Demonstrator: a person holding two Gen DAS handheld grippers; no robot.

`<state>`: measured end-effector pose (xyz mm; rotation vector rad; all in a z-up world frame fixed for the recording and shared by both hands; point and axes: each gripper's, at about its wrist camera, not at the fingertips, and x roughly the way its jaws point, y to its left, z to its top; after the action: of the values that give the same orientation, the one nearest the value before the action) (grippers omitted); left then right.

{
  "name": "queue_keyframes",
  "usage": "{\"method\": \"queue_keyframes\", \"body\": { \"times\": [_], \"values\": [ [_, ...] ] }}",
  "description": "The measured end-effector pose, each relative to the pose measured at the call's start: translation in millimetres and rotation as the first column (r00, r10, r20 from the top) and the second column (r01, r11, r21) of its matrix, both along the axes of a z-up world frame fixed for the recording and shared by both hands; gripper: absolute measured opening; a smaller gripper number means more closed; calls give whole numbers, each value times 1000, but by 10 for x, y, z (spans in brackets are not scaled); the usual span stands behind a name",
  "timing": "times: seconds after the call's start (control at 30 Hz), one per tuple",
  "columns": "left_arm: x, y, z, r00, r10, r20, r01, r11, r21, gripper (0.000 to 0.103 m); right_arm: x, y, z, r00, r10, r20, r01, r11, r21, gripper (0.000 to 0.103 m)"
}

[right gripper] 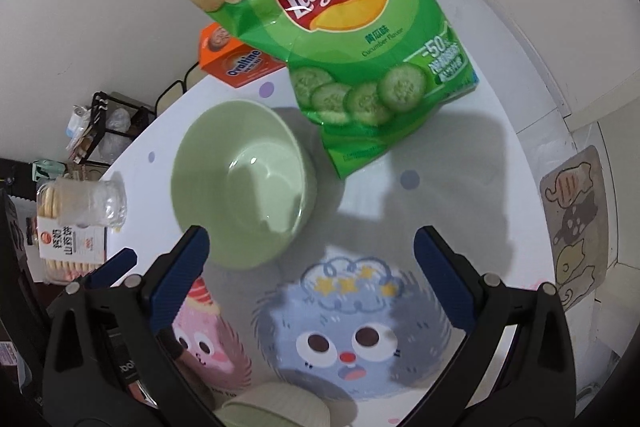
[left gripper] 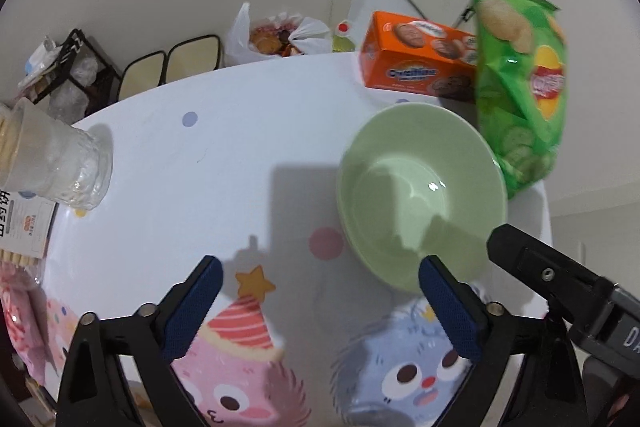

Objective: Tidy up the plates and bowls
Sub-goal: 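Move both tools toward the green bowl beside the chips bag, then close both tools on the rim of the pale green bowl, then lift and carry the green bowl with both tools over the bowl stack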

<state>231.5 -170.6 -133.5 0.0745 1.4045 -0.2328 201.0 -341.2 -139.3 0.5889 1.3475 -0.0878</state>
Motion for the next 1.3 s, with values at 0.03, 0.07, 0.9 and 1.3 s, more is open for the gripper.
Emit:
{"method": "queue_keyframes", "body": {
  "times": [0.03,0.07,0.9,1.3],
  "values": [
    [27,-2,-24,1000,6,-7,-6,1000,0,88,18,-20,-33,1000,-19,-12,19,1000,10,102],
    [46,-5,-48,1000,8,-16,-8,1000,0,80,36,-35,-62,999,-34,-22,34,999,16,101],
    [174,-69,-127,996,-16,-83,8,996,-94,9,305,153,-366,993,72,-91,-70,997,29,19],
    [163,-3,-31,999,-6,-52,0,995,-102,9,207,155,-252,995,88,-44,-87,996,10,16]
  ]
}}
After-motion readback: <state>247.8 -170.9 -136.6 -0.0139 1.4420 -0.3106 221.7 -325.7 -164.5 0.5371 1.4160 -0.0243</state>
